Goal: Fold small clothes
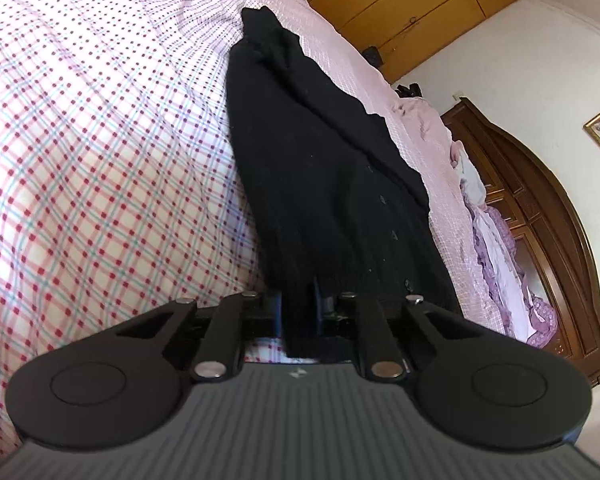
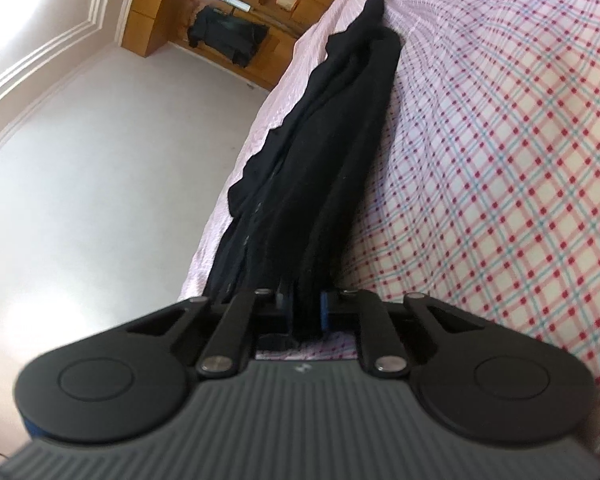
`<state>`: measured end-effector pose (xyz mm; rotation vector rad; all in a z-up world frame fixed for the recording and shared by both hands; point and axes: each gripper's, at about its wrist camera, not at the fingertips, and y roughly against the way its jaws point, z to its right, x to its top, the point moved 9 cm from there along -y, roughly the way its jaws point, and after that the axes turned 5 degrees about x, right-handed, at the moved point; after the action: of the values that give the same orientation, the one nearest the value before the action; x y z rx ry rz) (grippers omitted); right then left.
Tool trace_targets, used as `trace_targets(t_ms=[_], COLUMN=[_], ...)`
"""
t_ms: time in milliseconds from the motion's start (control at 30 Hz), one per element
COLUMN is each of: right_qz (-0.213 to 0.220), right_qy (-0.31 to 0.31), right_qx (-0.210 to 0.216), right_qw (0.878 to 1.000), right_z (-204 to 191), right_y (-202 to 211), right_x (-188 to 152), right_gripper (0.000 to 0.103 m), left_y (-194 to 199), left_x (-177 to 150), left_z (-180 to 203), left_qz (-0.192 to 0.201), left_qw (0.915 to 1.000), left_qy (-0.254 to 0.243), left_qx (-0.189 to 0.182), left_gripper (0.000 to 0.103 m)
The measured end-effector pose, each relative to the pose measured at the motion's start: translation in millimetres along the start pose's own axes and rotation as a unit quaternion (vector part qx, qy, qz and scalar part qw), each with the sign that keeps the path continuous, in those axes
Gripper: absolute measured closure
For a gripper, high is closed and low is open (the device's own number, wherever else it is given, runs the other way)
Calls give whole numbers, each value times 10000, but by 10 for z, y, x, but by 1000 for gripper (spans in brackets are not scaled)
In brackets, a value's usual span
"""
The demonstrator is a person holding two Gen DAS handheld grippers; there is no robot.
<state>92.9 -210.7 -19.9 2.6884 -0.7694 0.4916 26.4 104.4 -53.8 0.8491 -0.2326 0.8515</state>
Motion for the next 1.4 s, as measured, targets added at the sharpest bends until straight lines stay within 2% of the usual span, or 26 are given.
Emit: trace_targets(t_ms=[167, 233, 267, 367, 567, 800, 1400], right_qz=[5, -57, -26, 259, 709, 737, 849], right_qy=[-22, -136, -170, 184, 478, 466, 900], right_qx=[-61, 5, 24, -153, 284, 450, 547], right_qw=[10000, 9999, 9998, 9994, 9959, 9952, 9908], right_z=[15, 18, 6, -80, -376, -439, -680], right_y=[-20, -20, -25, 55, 183, 119, -146], right_x=[-16, -2, 13, 18, 89, 160, 682], right_gripper=[92, 93, 93, 93, 94, 94, 94], left_y=[55, 97, 124, 239, 435, 521, 411], left_x=[-8, -11, -3, 51, 149, 239, 635], left_z=[-26, -21, -17, 26, 75, 154, 536], left_qz=[10, 40, 65, 213, 414, 477, 737], left_qw=[10000, 10000, 10000, 9994, 9966, 9949, 9947], left_qy=[-5, -18, -10, -21, 192, 216, -115], left_qx=[-14, -35, -74, -264, -691, -857, -701], left_gripper=[87, 91, 95, 96, 97, 97, 97])
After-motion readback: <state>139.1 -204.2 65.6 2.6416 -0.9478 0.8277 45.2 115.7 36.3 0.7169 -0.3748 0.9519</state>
